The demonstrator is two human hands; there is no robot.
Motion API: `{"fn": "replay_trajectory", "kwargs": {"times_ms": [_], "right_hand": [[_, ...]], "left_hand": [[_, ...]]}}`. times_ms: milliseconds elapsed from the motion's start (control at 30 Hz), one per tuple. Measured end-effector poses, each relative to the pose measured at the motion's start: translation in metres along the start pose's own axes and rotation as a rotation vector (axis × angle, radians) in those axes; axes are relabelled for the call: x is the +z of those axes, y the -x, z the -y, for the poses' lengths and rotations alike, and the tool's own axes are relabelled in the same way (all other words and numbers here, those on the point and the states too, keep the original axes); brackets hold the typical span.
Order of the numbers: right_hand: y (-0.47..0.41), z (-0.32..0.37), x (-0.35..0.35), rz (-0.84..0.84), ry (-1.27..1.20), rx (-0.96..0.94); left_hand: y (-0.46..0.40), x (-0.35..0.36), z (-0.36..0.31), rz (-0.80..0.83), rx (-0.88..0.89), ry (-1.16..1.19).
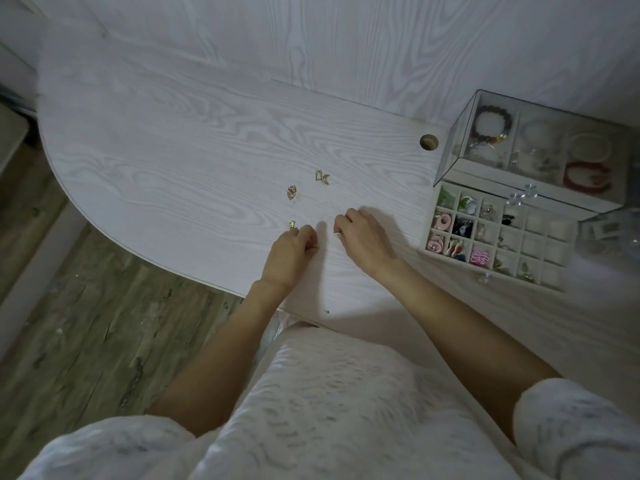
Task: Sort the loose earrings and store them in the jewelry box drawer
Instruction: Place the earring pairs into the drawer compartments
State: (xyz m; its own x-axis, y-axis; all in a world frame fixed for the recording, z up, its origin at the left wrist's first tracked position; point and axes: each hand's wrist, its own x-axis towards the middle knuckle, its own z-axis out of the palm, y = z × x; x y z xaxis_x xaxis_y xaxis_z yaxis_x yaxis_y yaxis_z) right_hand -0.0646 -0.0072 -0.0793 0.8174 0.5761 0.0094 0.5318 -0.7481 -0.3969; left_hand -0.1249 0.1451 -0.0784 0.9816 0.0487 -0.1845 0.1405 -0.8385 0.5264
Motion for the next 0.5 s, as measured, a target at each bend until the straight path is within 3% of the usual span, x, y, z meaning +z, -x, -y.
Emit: {"fn": "replay_trajectory", "kwargs": {"times_ms": [233, 500], "right_hand": [[0.0047, -0.0022, 0.0034, -0.030, -0.012, 0.025], [0.0073, -0.0047, 0.0033, -0.048, -0.024, 0.034]], "left_hand": [[0.0054, -0.0025, 0.0071, -0.143, 0.060, -0.017], [0.0051, 0.0030, 0.0016, -0.124, 0.130, 0.055]]}}
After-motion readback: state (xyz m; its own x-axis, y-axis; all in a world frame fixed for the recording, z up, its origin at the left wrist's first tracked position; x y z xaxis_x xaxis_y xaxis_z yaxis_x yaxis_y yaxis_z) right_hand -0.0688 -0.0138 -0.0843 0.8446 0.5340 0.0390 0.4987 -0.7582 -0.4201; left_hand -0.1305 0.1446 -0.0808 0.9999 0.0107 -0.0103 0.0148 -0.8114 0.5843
